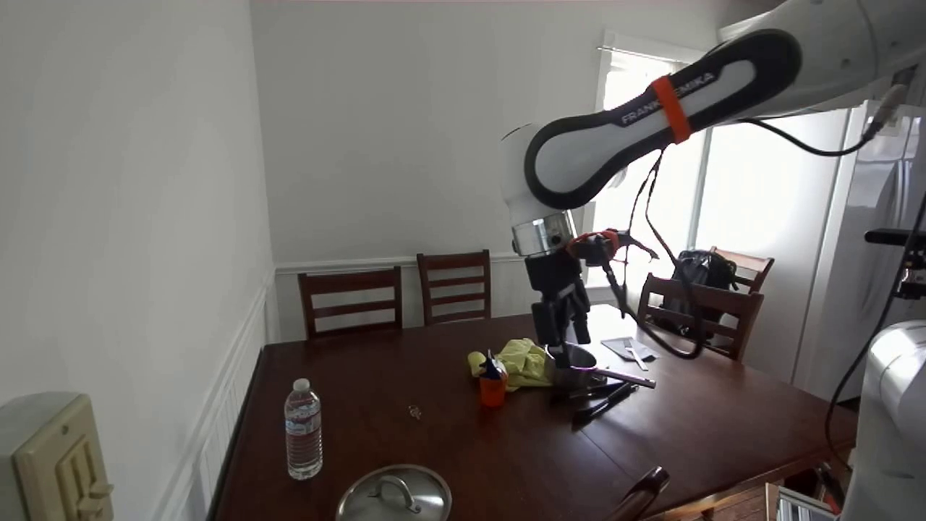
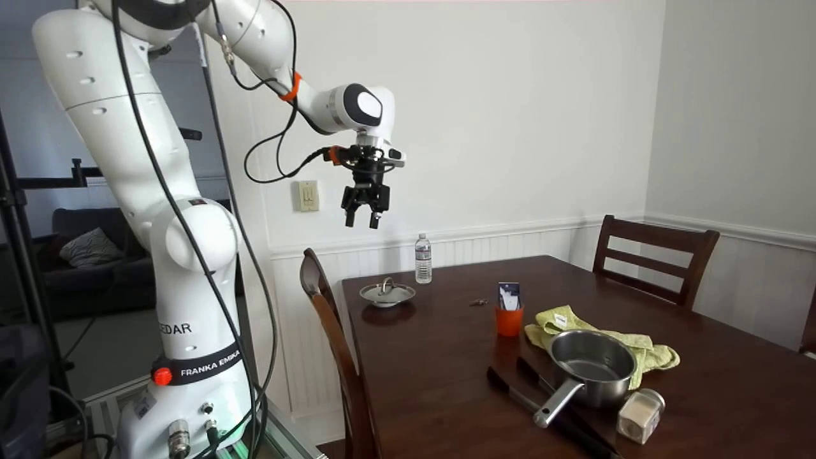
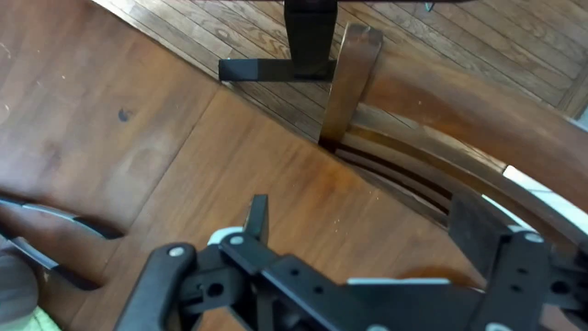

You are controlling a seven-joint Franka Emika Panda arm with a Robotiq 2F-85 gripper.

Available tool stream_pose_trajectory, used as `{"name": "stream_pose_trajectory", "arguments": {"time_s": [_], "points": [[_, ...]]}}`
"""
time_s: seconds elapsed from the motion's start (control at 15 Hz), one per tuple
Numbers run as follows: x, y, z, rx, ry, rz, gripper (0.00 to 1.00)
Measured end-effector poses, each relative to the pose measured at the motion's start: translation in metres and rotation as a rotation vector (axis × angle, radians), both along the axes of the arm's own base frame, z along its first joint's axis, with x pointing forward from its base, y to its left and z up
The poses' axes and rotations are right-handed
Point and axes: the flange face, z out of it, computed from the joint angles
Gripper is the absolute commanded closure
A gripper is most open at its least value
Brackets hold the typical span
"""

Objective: Pick up the silver pot lid and use it to push the key on the table to the right, put the silver pot lid on the table

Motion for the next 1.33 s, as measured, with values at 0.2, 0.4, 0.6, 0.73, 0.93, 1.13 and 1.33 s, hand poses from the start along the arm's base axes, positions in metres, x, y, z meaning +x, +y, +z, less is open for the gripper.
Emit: {"name": "stream_pose_trajectory", "arguments": {"time_s": [0.2, 0.4, 0.6, 0.73, 0.93, 1.13, 1.33], "points": [[0.041, 0.039, -0.029, 0.006, -0.027, 0.063, 0.00], [0.058, 0.116, -0.057, 0.007, -0.065, 0.123, 0.00], [0.069, 0.170, -0.082, 0.001, -0.062, 0.116, 0.00], [0.079, 0.174, -0.091, 0.002, -0.054, 0.108, 0.00], [0.088, 0.170, -0.094, 0.032, -0.110, 0.084, 0.00], [0.114, 0.162, -0.102, 0.099, -0.292, 0.057, 0.00], [0.144, 0.162, -0.123, 0.173, -0.469, 0.067, 0.00]]}}
